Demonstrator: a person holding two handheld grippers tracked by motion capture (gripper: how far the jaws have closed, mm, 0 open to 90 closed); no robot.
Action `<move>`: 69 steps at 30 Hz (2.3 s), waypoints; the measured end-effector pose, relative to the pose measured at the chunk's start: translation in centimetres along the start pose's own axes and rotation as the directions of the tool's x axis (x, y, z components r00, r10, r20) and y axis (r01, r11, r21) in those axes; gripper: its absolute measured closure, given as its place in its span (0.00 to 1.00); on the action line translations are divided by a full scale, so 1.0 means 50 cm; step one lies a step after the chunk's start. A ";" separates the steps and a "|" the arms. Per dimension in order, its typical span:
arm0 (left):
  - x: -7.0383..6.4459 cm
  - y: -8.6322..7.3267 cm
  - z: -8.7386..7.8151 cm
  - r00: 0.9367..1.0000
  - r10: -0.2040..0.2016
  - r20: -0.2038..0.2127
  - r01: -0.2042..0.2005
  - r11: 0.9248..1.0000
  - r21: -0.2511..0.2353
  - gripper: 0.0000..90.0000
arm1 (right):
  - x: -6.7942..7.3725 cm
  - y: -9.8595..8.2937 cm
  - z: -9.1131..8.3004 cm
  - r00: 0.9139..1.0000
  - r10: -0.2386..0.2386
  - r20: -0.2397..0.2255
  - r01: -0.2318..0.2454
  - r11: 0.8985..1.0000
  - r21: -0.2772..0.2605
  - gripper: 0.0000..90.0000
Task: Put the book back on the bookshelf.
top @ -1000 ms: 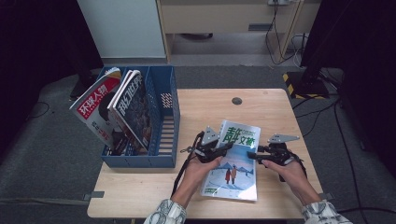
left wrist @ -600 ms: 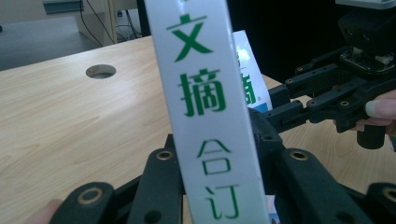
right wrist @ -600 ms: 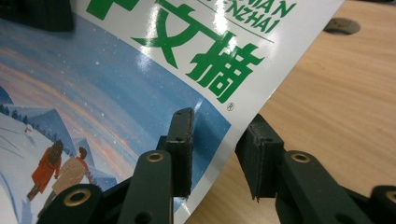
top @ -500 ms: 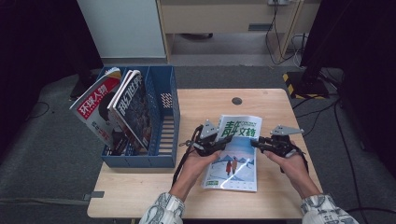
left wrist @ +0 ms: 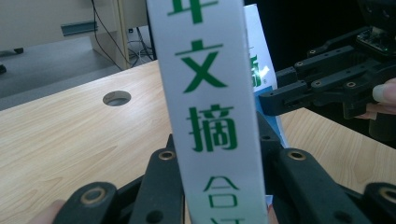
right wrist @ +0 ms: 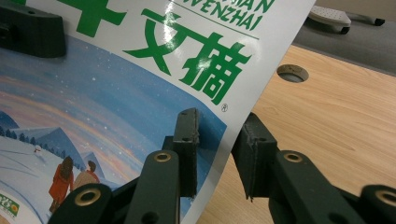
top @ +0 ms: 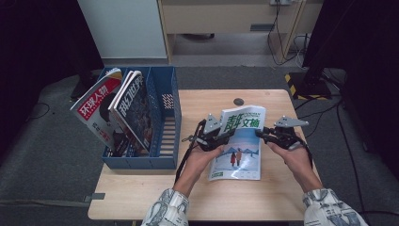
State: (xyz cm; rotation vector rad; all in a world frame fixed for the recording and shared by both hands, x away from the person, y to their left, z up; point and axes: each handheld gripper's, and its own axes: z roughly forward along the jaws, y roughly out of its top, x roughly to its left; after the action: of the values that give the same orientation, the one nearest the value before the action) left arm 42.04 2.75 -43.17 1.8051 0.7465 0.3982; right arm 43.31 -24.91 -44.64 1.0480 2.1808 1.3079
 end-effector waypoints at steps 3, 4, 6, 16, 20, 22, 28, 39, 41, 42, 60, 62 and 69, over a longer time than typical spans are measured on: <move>0.002 0.000 -0.003 1.000 -0.001 0.003 0.001 1.000 0.010 0.79 | 0.001 0.000 -0.001 1.000 -0.004 -0.010 0.004 1.000 -0.004 0.80; 0.003 0.001 -0.004 1.000 -0.003 0.005 0.003 1.000 0.012 0.79 | 0.001 0.001 -0.001 1.000 -0.006 -0.012 0.006 1.000 -0.007 0.80; 0.003 0.001 -0.008 1.000 0.000 0.007 0.000 1.000 0.020 0.79 | 0.004 0.002 -0.002 1.000 -0.007 -0.012 0.007 1.000 -0.012 0.80; 0.002 0.004 -0.028 1.000 0.011 0.009 -0.011 0.999 0.034 0.79 | 0.016 0.013 -0.010 0.999 -0.027 -0.023 0.027 0.999 -0.022 0.83; 0.003 0.005 -0.028 1.000 0.026 -0.006 -0.026 1.000 -0.012 0.79 | 0.019 0.024 -0.012 0.999 -0.031 -0.011 0.030 0.999 -0.032 0.83; 0.005 0.008 -0.027 1.000 0.023 -0.013 -0.023 0.998 -0.055 0.79 | 0.017 0.034 -0.016 0.999 -0.037 -0.001 0.037 0.998 -0.046 0.84; 0.009 0.008 -0.027 0.999 0.036 -0.027 -0.039 0.990 -0.135 0.81 | 0.023 0.074 -0.035 0.993 -0.107 0.041 0.109 0.993 -0.047 0.86; -0.002 -0.009 -0.052 0.999 0.047 0.008 -0.045 0.987 -0.155 0.81 | 0.041 0.088 -0.059 0.989 -0.148 0.022 0.147 0.989 0.025 0.88; -0.007 -0.010 -0.054 0.999 0.053 0.002 -0.052 0.986 -0.159 0.81 | 0.044 0.091 -0.064 0.987 -0.157 0.023 0.156 0.987 0.043 0.88; -0.010 -0.010 -0.055 0.998 0.056 -0.004 -0.055 0.986 -0.159 0.81 | 0.045 0.092 -0.065 0.987 -0.161 0.024 0.160 0.986 0.048 0.88; 0.010 -0.006 -0.041 0.994 0.105 0.006 -0.102 0.975 -0.196 0.82 | 0.040 0.106 -0.070 0.982 -0.189 0.022 0.186 0.979 0.088 0.89; 0.010 -0.010 -0.048 0.996 0.091 0.016 -0.086 0.976 -0.202 0.81 | 0.045 0.108 -0.074 0.982 -0.188 0.015 0.186 0.978 0.099 0.89; 0.013 -0.021 -0.060 0.998 0.052 0.038 -0.042 0.974 -0.222 0.79 | 0.058 0.108 -0.080 0.978 -0.208 -0.001 0.207 0.973 0.098 0.89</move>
State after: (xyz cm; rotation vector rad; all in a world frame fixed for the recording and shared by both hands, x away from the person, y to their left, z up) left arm 40.44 5.57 -43.16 1.6187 0.6054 0.4538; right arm 40.99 -23.48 -37.83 0.8310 2.2971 1.1111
